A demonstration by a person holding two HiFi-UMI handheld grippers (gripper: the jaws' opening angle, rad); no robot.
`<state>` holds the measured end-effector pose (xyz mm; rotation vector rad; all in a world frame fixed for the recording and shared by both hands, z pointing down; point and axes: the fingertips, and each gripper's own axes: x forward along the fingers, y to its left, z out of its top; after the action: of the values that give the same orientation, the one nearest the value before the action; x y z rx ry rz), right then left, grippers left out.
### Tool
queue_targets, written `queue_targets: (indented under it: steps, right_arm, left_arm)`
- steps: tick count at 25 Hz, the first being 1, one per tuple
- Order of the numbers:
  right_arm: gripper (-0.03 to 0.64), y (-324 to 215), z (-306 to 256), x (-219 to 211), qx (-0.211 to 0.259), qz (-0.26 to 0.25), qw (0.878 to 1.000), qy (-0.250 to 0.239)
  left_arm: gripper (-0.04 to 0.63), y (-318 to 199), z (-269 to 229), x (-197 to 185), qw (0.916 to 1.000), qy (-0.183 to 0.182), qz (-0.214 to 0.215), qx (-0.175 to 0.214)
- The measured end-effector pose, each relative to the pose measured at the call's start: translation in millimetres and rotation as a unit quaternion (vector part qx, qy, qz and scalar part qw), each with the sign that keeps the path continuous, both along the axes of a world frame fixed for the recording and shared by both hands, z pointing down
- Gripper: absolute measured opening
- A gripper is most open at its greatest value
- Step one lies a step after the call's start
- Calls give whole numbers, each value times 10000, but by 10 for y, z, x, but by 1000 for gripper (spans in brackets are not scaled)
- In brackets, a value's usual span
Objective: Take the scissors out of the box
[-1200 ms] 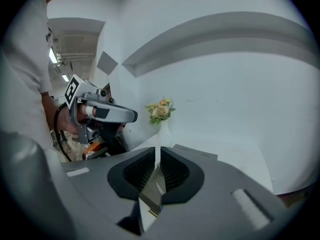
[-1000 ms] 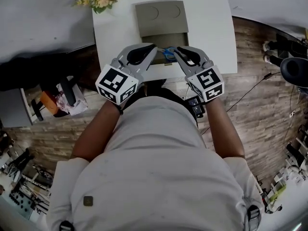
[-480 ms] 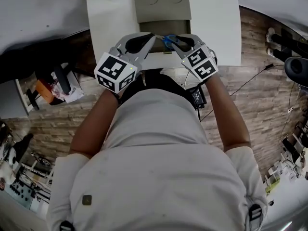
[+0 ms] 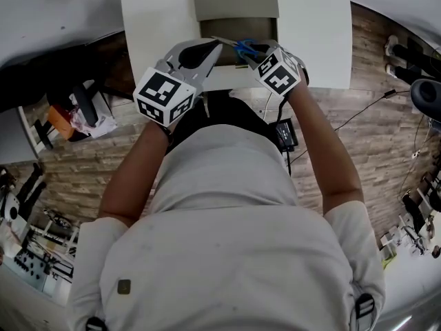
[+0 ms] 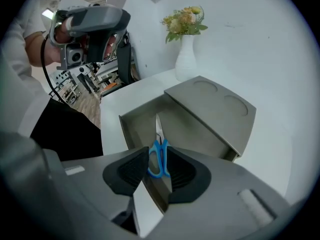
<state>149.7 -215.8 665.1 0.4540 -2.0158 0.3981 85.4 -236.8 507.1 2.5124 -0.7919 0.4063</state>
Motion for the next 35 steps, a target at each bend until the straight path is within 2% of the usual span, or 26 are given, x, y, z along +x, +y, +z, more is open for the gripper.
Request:
queue_targets:
  steps: [15,21,30,35]
  right_arm:
    - [133,-5,410,11,-191,-309,9977,580]
    - [114,-38,505,21,-308,-287,9958,812]
    - [109,-28,524,-10,-268,-349,9940,1000]
    - [100,-21,505,11,-195,-210,9959,857]
  left_arm:
    - [5,83,145,-68,9998,-8,-79,-159]
    - [5,73,162,-97,9997,-8,-151,-201]
    - [5,70,187,-135,9996,-17,-193,-225]
    - [5,102,153,-98,9997,-24,-150,-207]
